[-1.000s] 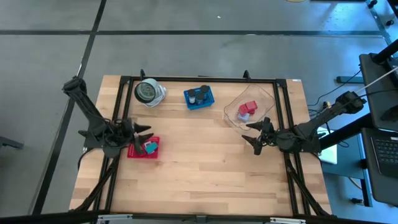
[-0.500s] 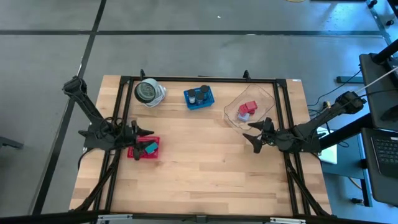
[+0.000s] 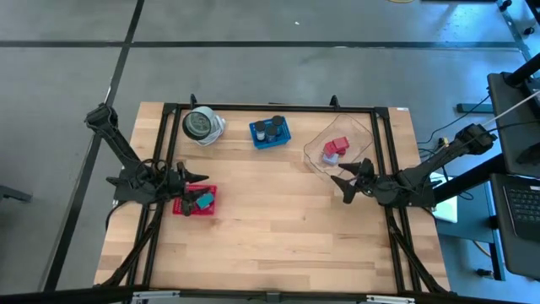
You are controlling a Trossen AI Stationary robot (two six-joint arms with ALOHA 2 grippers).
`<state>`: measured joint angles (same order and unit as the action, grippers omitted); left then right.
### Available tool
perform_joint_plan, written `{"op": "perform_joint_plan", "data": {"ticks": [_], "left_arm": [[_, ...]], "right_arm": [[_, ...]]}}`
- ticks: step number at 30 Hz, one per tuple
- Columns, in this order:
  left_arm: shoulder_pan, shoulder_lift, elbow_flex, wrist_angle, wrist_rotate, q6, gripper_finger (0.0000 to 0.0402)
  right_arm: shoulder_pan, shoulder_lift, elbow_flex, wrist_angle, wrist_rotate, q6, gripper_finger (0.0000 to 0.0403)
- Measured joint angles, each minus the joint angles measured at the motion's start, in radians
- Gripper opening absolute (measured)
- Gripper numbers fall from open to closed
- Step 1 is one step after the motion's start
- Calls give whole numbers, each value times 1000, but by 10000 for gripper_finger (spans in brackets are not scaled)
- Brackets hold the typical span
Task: Pick & Place Office items
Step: Return to Home Position
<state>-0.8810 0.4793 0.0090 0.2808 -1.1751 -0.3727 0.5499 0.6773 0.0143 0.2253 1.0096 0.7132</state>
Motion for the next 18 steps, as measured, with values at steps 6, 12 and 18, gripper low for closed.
{"op": "perform_joint_plan", "data": {"ticks": [6,12,18], "left_arm": [[0,0,0,0,7,1,198],[0,0,0,0,28,1,198],[0,0,0,0,28,1,198]], "right_arm": [[0,0,0,-2,-91,-121,298],[-1,0,3,3,-216,-126,297],[0,0,3,-1,-229,-127,297]]}}
